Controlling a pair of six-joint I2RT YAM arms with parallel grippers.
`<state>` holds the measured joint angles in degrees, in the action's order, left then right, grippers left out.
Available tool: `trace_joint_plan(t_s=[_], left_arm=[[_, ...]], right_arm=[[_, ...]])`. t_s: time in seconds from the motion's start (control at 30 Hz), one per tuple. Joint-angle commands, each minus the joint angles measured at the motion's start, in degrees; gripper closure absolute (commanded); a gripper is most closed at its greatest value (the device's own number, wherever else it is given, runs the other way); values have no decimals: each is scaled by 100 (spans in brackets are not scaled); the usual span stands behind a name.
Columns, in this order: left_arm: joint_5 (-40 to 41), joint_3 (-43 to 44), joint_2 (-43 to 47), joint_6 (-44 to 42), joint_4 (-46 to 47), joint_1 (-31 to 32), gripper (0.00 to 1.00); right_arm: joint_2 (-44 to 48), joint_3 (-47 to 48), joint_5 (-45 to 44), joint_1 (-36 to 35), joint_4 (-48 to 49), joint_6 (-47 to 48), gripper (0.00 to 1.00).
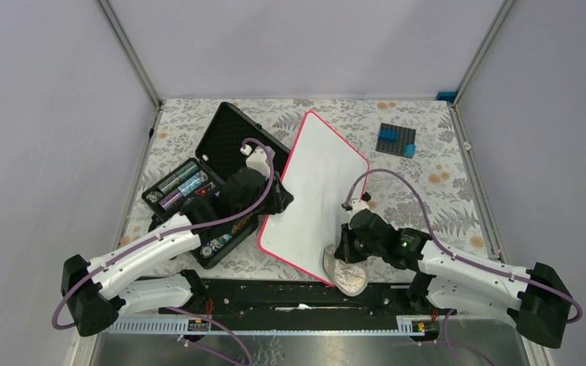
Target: Erase the whiteboard
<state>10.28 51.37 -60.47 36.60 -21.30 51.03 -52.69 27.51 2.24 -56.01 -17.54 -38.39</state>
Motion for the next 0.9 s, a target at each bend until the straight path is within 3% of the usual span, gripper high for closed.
trace_joint_plan(t_s=[0.0,0.17,0.37,0.63,0.87], left_arm=[[233,-38,-138,-311,-383,95,100],[363,57,-236,-229,-375,96,100],[498,201,-361,-153,-324,100,100],[594,520,-569,-90,-266,97,100],[642,616,-780,3,-147,94,100]], right_arm=[[-200,634,-1116,238,-262,382,100],[-388,1604,-1949,419,-278,1209,100],[-448,2434,-2399,1428,-448,2102,100],[-847,2645,-2189,2786,-553,1882,100],[-1201,2337,-1509,3267,-333,1706,100]])
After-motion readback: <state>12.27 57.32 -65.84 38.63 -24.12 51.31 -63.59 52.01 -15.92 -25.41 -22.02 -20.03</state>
